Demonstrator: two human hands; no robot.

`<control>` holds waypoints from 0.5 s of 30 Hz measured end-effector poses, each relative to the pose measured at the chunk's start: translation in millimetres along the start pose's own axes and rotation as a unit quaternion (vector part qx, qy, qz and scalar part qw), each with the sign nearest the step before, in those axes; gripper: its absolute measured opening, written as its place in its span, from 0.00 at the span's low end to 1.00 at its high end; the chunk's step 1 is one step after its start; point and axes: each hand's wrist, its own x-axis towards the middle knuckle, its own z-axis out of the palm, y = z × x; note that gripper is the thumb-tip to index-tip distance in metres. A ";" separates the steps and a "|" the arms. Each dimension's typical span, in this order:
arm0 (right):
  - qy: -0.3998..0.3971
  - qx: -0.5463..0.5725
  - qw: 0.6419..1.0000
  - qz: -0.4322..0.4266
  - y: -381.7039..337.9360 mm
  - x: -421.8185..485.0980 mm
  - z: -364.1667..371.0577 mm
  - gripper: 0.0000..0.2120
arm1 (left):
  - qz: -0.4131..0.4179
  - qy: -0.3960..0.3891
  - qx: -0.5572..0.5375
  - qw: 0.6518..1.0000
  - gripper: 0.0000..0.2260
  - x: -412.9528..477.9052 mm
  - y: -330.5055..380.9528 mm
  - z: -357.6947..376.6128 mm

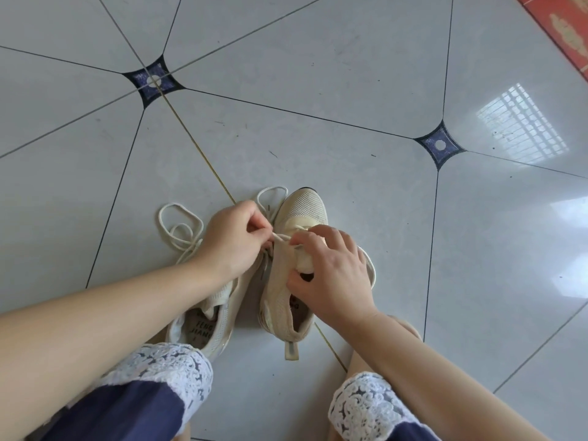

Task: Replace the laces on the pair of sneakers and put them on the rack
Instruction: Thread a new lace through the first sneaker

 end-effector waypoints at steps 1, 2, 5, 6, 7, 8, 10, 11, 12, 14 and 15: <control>-0.002 -0.005 1.000 0.001 0.5 0.4 -0.1 0.20 | -0.014 0.017 -0.042 0.999 0.12 0.4 0.9 -3.3; -0.004 -0.009 1.000 0.001 1.2 0.5 0.0 0.20 | -0.031 0.035 -0.101 0.994 0.12 1.9 2.7 -7.3; -0.016 -0.020 1.000 -0.002 4.3 -1.7 0.5 0.20 | -0.092 0.107 -0.312 0.940 0.10 13.9 12.2 -28.3; -0.017 -0.021 1.000 -0.004 4.8 -2.5 0.5 0.20 | -0.099 0.138 -0.354 0.920 0.11 19.1 15.8 -39.0; -0.015 -0.021 1.000 -0.007 5.0 -3.0 0.3 0.20 | -0.097 0.165 -0.376 0.907 0.11 23.9 18.9 -49.8; -0.013 -0.022 1.000 -0.010 5.0 -3.4 0.4 0.20 | -0.092 0.183 -0.383 0.901 0.11 28.1 21.0 -58.9; -0.013 -0.018 1.000 -0.015 4.5 -3.6 0.8 0.20 | -0.079 0.168 -0.359 0.915 0.13 29.0 26.0 -64.9; -0.013 -0.003 1.000 -0.016 4.1 -3.6 1.3 0.19 | -0.075 0.135 -0.326 0.933 0.13 25.5 27.7 -61.0; -0.010 0.022 1.000 -0.014 4.3 -4.1 1.7 0.20 | -0.070 0.090 -0.279 0.953 0.13 19.9 26.9 -52.7; 0.009 0.084 0.996 -0.007 5.0 -5.3 2.8 0.23 | -0.051 -0.009 -0.143 0.988 0.11 7.7 22.3 -30.0; 0.019 0.108 0.994 0.001 5.4 -6.3 4.0 0.27 | -0.033 -0.050 -0.061 0.996 0.08 3.1 17.4 -18.5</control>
